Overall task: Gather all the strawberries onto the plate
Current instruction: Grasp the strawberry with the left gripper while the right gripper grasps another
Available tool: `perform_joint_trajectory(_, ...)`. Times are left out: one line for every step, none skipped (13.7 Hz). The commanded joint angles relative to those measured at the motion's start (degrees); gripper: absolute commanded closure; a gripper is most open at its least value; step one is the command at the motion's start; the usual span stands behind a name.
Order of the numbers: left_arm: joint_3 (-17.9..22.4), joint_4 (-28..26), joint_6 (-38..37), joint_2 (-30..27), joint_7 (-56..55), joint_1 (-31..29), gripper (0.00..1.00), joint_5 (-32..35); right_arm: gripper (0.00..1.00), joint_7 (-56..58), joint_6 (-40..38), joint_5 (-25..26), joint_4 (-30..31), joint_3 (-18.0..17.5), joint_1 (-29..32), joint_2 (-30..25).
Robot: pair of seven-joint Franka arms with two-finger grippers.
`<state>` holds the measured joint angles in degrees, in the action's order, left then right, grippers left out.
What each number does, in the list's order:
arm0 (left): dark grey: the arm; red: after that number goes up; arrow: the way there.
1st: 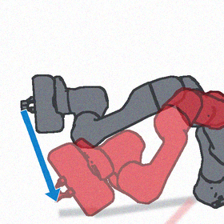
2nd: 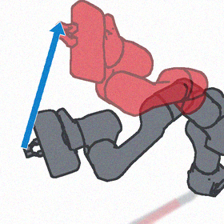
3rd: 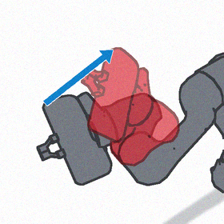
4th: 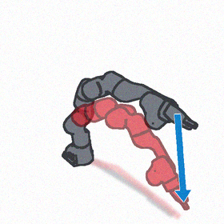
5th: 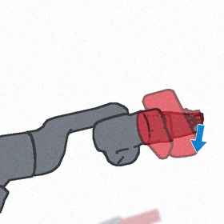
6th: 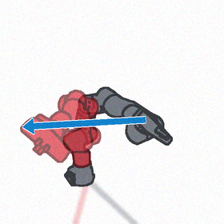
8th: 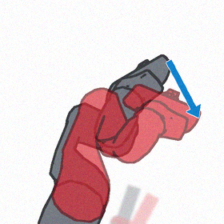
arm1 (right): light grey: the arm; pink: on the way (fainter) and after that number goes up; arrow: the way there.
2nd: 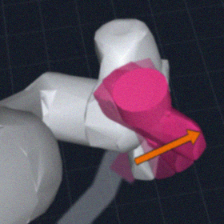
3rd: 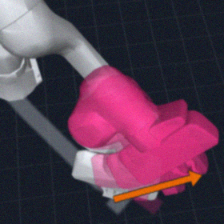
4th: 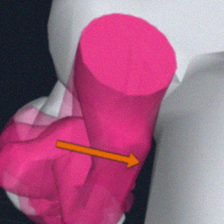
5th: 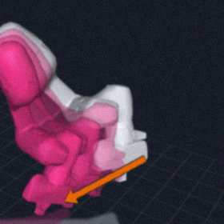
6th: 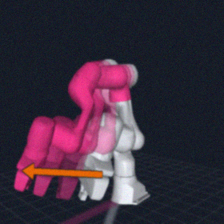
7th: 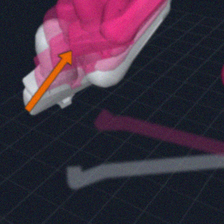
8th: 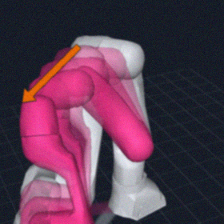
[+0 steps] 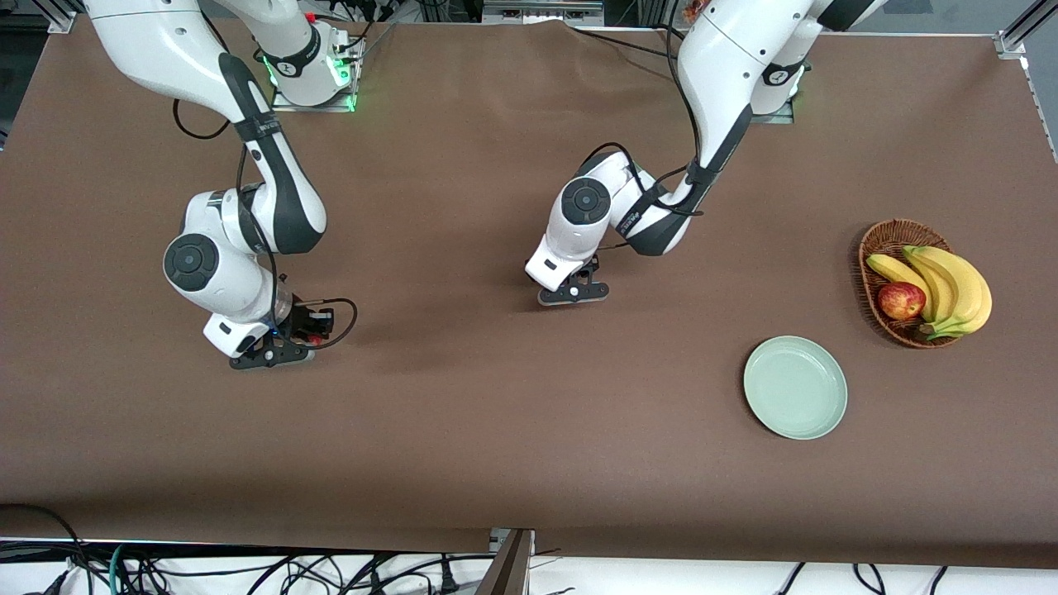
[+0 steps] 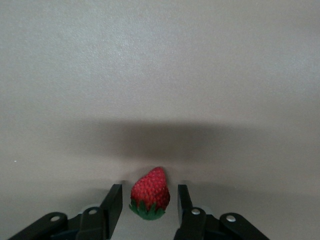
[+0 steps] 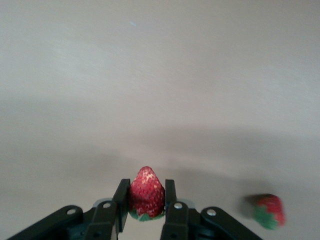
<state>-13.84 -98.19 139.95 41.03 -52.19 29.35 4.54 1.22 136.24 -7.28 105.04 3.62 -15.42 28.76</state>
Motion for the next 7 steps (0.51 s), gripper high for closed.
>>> perform_joint_trajectory(1.8,1.6,-0.8,0.5,-0.4,0.7,1.00,2.0,0.80,-3.8,-0.4,-4.8,-2.6,-1.8,-1.2,0.4)
perform_joint_trajectory(2.5,1.6,-1.0,0.1,-0.2,0.7,1.00,2.1,0.80,-8.5,-0.3,-4.9,-3.8,-2.1,-2.7,1.0)
perform_joint_trajectory(3.1,1.6,-1.0,-0.7,0.9,0.7,1.00,2.6,0.80,-13.5,-0.3,-5.0,-5.4,-2.1,-4.8,2.1)
perform_joint_trajectory(3.8,1.6,-1.3,-1.6,2.7,0.6,1.00,2.8,0.80,-18.4,-0.3,-5.1,-7.5,-2.1,-7.2,3.3)
perform_joint_trajectory(5.0,1.3,-1.7,-3.1,4.8,0.4,1.00,2.8,0.80,-23.1,-0.2,-5.1,-9.4,-2.1,-9.1,4.6)
perform_joint_trajectory(6.4,0.4,-2.4,-5.2,6.6,0.1,1.00,2.8,0.80,-27.6,0.1,-5.1,-11.0,-2.1,-11.0,5.8)
perform_joint_trajectory(7.1,-0.4,-4.1,-7.0,9.5,-0.6,1.00,2.8,0.80,-32.5,0.3,-5.1,-12.4,-2.1,-13.1,7.0)
